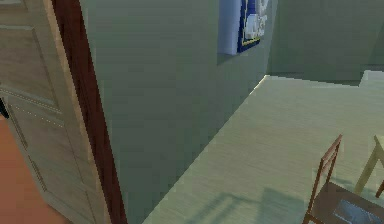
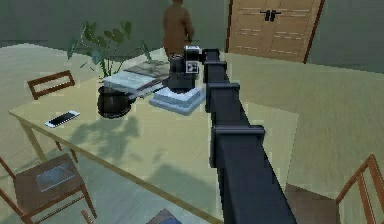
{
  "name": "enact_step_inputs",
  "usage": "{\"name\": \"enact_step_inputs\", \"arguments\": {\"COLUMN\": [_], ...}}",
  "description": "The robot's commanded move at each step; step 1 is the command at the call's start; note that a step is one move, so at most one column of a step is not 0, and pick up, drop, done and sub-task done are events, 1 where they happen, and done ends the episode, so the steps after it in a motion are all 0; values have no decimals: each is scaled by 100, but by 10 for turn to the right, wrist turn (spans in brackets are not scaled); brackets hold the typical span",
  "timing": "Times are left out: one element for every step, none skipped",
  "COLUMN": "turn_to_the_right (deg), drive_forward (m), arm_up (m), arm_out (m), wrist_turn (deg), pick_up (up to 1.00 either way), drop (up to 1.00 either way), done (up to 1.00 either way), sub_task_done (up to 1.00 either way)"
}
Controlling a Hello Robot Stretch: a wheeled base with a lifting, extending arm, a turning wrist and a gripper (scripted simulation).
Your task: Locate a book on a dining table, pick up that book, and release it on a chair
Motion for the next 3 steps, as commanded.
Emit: {"name": "enact_step_inputs", "arguments": {"turn_to_the_right": [0, 0, 0], "drive_forward": [0, 0, 0], "arm_up": [0, 0, 0], "arm_out": [0, 0, -40], "wrist_turn": [-450, -390, 0], "pick_up": [0, 0, 0], "drop": [0, 0, 0], "done": [0, 0, 0], "sub_task_done": [0, 0, 0]}}
